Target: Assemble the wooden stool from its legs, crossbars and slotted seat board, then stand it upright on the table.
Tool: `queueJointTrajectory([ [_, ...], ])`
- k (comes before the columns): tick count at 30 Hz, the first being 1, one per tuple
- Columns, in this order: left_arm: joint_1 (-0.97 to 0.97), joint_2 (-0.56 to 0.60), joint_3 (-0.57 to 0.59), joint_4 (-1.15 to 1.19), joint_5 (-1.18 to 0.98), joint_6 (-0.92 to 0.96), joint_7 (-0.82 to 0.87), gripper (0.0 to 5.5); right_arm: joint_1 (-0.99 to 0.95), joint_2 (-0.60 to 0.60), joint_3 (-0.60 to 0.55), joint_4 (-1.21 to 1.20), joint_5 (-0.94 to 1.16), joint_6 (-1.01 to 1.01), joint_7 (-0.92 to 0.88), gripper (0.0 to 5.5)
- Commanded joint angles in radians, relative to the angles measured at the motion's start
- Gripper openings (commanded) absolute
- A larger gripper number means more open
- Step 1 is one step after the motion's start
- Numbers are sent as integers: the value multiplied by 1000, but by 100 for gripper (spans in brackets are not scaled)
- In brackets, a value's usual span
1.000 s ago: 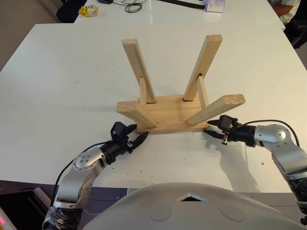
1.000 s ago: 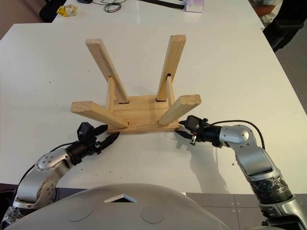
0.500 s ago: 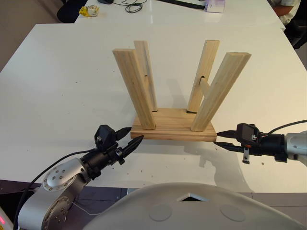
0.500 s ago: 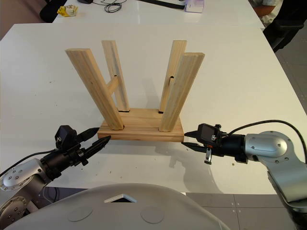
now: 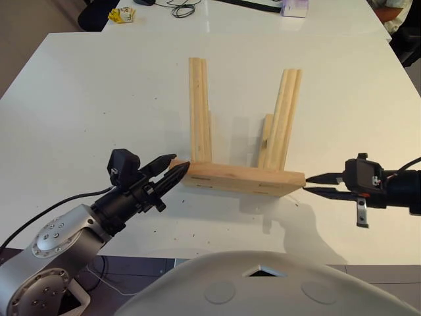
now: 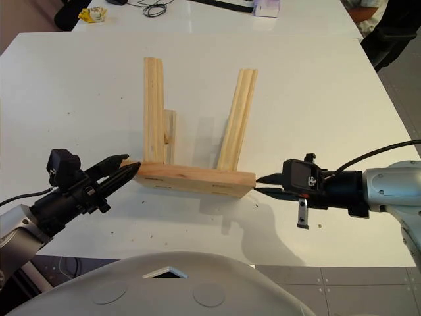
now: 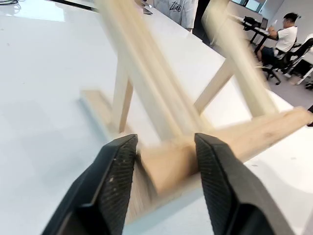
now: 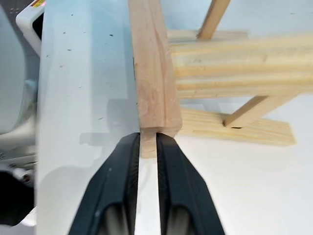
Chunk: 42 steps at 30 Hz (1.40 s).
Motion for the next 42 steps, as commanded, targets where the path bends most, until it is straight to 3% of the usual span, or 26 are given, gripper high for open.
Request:
queueJointTrajectory([
  [1,-11,78,-21,-45,-143,0,-1,147,-76,-15,38,50,22,-24,7,19],
  [5,-31,108,-37,3,-87,-2,1,119,-117,32,133,128,-70,-64,-72,6],
  [8,-48,134,44,56,-104,-26,-23,116,-77,33,115,170,-77,-75,-65,50],
  [13,-111,188,204,139,-238,-61,-60,194,-27,17,59,220,-47,-73,-3,130],
  [15,-135,222,290,174,-278,-68,-118,200,-38,13,62,266,-67,-102,7,143],
  [19,13,221,373,198,71,-153,-398,200,-63,35,119,369,-167,-223,-15,143],
  [23,242,161,216,292,589,-505,-631,200,-54,81,221,465,-307,-410,-50,143],
  [28,302,108,-6,420,891,-794,-664,200,-48,139,350,528,-390,-544,-53,143],
  [36,269,31,-182,601,1054,-1032,-668,200,-126,276,508,617,-457,-635,-93,143],
  [42,199,25,-256,646,1070,-1028,-670,200,-153,344,562,654,-485,-660,-142,162],
])
